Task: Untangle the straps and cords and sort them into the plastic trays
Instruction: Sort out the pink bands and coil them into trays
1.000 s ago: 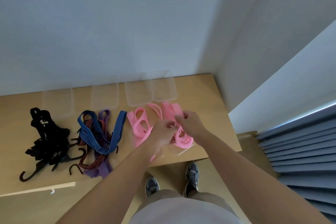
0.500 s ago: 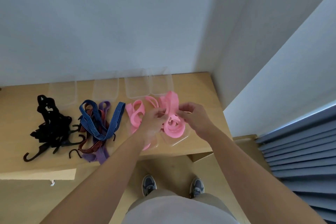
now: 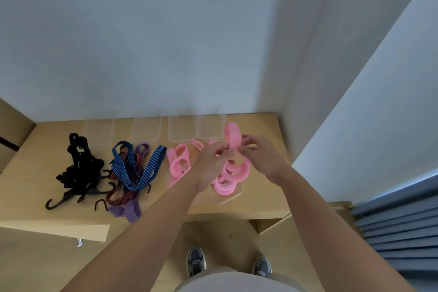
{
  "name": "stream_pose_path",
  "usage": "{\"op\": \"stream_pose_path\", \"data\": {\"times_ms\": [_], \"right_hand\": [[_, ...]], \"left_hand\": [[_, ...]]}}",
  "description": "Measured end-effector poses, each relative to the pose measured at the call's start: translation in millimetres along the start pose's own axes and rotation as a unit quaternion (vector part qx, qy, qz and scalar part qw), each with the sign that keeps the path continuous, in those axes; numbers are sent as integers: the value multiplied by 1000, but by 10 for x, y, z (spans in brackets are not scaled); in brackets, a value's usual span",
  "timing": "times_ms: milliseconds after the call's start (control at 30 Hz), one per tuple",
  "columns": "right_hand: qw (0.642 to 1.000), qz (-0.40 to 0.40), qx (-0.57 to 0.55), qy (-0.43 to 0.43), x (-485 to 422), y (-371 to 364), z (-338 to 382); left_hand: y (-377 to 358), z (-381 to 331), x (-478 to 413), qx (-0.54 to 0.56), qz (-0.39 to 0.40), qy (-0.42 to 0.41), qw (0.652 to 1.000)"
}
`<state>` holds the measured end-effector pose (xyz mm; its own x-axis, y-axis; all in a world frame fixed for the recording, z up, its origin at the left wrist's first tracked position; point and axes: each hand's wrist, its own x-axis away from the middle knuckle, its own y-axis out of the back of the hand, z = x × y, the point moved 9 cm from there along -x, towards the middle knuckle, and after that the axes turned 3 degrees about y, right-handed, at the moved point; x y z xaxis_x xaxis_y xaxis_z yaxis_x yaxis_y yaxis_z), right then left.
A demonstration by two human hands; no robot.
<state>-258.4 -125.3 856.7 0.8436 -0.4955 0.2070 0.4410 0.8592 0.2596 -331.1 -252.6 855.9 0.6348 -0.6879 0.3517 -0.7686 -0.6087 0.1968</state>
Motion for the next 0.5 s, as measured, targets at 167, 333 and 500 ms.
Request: {"op": "stream_pose_path", "data": {"times_ms": [167,333,500], "right_hand": [[992,-66,92,59,-114,307,352],[986,-109,81,101,-144,516,702],[985,-117,0,128,-188,652,918]], "left_hand": [[-77,-366,-163,38,-11,-41,998],[-93,-745,-251,49,-12,-48,998],[53,-1157,-307,-110,-25,-63,992]]}}
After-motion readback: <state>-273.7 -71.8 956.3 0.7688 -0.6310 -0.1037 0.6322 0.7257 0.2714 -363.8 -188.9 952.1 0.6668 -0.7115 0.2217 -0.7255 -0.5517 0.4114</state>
